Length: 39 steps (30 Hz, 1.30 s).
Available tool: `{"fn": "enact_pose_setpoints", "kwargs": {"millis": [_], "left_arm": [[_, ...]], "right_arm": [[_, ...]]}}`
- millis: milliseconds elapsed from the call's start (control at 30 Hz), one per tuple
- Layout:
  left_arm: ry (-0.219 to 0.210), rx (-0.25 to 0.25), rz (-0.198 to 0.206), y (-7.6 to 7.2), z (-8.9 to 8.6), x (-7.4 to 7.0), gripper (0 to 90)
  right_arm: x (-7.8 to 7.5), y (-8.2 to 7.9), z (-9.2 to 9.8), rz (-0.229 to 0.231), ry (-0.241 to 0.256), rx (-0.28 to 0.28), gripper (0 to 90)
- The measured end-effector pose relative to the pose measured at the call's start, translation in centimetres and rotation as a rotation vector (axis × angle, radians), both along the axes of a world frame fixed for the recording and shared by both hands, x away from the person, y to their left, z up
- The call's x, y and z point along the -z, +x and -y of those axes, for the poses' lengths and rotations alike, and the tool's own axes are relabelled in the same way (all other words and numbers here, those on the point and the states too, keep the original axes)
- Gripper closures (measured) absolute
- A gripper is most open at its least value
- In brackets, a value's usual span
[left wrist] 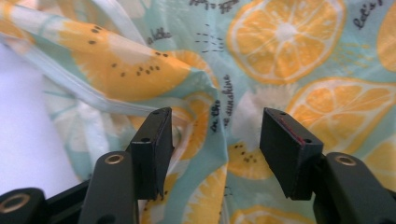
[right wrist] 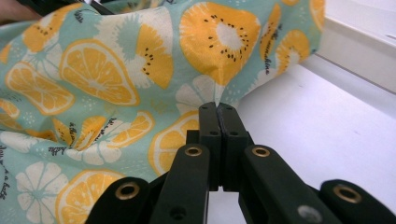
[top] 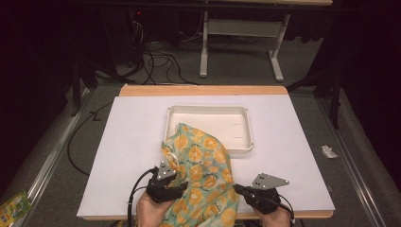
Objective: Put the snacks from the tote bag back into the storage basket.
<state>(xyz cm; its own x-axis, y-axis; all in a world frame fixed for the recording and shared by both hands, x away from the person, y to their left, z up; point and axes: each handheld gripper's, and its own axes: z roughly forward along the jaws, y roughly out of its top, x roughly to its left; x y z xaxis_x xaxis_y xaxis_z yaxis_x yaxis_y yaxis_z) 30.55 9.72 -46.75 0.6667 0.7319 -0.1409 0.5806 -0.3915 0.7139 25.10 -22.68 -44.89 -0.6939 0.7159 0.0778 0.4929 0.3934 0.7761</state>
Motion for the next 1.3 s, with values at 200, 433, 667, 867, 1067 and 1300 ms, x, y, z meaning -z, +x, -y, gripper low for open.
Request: {"fn": "enact_pose_setpoints", "kwargs": {"millis": [200, 433, 667, 867, 1067, 1300], "left_arm": [[0.001, -0.001, 0.019, 0.2, -0.1, -0.8, 44.0], [0.001, 0.009, 0.033, 0.5, 0.4, -1.6, 45.9], [0.023, 0.000, 0.058, 1.1, 0.9, -2.4, 47.7], [-0.011, -0.018, 0.079, 2.2, 0.6, -3.7, 44.3], [-0.047, -0.022, 0.060, 3.9, 0.8, -4.2, 43.1], [-0.034, -0.018, 0.034, 4.1, 0.7, -3.7, 42.7]], "right_arm": [[0.3, 0.0, 0.9, -0.001, -0.009, 0.027, 90.0], [1.0, 0.3, 1.5, -0.021, -0.035, 0.049, 90.0], [1.6, 0.5, 1.6, -0.026, -0.067, 0.065, 90.0], [1.7, 0.7, 1.9, -0.032, -0.077, 0.075, 90.0], [1.7, 0.8, 1.9, -0.030, -0.087, 0.082, 90.0], [1.9, 0.8, 2.2, -0.032, -0.095, 0.088, 90.0]]}}
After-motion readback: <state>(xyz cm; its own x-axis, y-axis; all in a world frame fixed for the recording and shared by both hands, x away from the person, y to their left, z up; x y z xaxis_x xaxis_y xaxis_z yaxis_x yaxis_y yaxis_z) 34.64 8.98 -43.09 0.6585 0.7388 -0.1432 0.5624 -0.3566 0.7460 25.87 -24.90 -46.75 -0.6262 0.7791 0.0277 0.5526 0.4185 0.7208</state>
